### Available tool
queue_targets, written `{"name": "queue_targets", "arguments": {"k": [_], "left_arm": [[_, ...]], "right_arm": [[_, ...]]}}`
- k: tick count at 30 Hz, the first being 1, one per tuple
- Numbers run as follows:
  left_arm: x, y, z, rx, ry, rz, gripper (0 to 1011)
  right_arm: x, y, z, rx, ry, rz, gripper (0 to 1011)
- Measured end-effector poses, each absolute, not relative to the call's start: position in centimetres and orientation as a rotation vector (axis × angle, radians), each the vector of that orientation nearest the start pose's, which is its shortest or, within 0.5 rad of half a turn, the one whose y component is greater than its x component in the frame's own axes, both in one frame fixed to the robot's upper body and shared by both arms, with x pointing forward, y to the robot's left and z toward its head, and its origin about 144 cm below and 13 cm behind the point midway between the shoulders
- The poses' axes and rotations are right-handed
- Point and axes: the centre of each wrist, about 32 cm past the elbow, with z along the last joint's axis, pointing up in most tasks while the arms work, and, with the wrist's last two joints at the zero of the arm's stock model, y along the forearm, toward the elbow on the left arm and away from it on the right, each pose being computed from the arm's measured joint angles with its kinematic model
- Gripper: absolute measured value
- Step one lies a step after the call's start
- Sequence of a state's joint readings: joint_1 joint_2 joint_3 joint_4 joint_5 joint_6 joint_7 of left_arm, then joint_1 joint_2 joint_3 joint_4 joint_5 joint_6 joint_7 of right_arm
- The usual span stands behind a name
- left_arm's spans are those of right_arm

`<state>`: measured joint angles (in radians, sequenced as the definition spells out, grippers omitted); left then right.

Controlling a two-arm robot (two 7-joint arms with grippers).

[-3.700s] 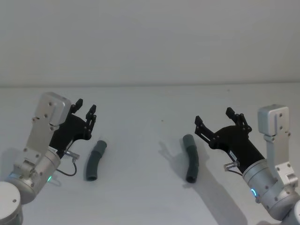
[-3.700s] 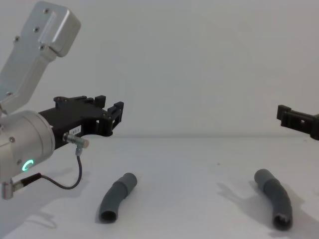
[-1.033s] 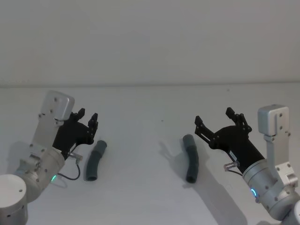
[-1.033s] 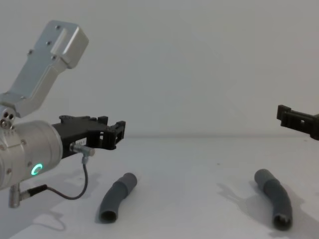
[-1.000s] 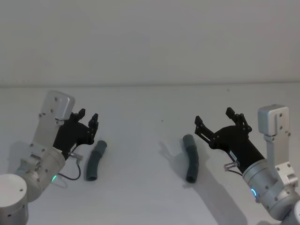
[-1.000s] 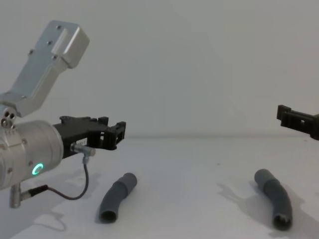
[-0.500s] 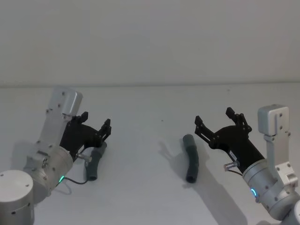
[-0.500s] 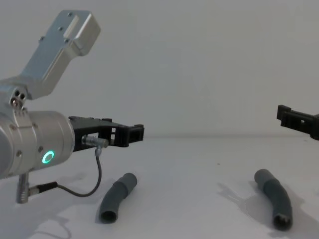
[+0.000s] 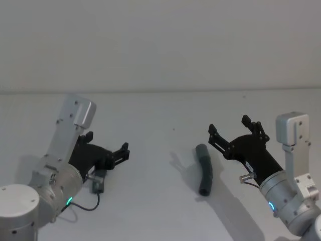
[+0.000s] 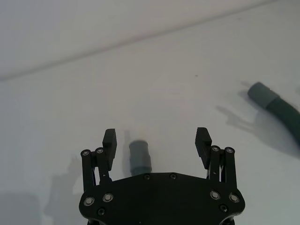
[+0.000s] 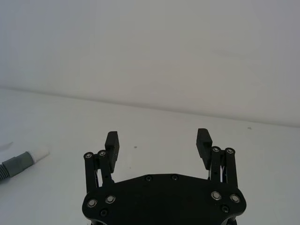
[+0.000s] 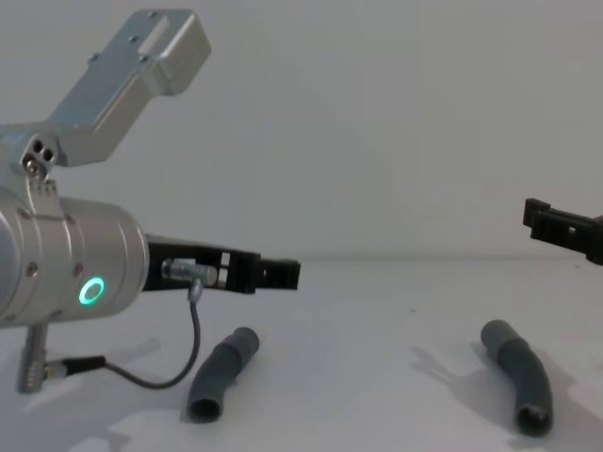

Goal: Use both hands to pick up one end of the pipe from the table, align the ends, and insert them.

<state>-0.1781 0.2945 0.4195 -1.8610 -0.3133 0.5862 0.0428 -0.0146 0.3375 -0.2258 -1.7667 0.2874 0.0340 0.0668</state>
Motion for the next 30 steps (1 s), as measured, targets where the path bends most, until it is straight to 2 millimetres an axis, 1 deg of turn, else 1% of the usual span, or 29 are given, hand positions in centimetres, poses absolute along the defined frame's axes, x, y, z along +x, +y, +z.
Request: {"name": "queue_targets", "arguments": {"k": [13, 21, 30], "left_arm": [[44.4, 15.7, 125.2, 0.332, 0.169, 1.164, 1001], [44.2, 15.5, 124.8, 0.359, 0.186, 1.181, 1001], [44.6, 15.3, 124.0, 0.384, 0.203, 1.189, 1001]], "right_arm": [[44.3, -23.7, 118.9, 0.026, -0.075, -1.229, 1002], [44.3, -23.7, 118.9, 0.026, -0.075, -1.229, 1002], [44.3, -23.7, 118.9, 0.026, -0.075, -1.229, 1002]]}}
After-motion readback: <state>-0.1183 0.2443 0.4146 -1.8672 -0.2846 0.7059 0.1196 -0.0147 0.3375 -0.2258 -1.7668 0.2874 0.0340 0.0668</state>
